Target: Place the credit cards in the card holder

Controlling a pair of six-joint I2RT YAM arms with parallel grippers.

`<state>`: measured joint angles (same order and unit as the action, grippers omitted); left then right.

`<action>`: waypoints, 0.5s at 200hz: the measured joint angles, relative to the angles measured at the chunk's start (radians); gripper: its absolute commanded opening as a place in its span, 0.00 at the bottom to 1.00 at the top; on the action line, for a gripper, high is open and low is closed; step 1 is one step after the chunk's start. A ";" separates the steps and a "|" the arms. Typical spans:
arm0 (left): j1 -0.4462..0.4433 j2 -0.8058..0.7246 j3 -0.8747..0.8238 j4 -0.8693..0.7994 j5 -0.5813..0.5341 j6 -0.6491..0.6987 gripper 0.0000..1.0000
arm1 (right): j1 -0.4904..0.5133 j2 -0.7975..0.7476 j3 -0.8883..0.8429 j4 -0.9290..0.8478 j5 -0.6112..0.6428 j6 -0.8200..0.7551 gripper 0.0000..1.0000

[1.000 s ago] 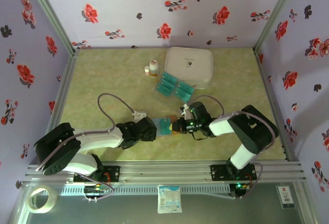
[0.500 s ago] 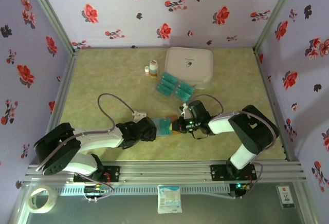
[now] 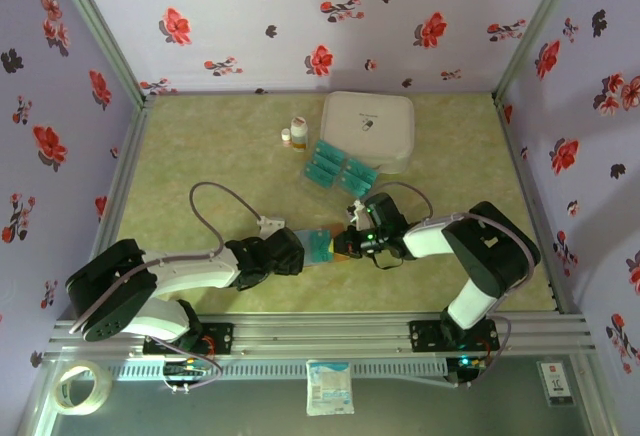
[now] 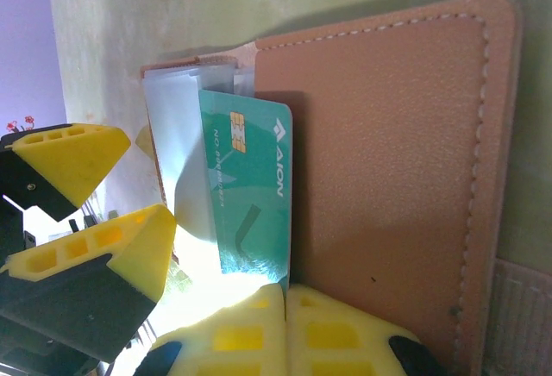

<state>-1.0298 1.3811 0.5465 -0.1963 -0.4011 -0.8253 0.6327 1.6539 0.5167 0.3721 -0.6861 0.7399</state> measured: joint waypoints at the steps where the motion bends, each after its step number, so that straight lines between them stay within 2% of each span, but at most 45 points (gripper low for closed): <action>1: 0.000 0.000 0.000 0.000 0.000 0.000 1.00 | 0.000 0.000 0.000 0.000 0.000 0.000 0.00; 100: 0.000 0.000 -0.002 0.001 0.000 0.000 1.00 | 0.002 0.025 0.028 -0.008 -0.022 0.000 0.00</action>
<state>-1.0298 1.3808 0.5449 -0.1951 -0.4015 -0.8253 0.6350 1.6787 0.5449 0.3641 -0.7078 0.7399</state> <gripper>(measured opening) 0.997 0.040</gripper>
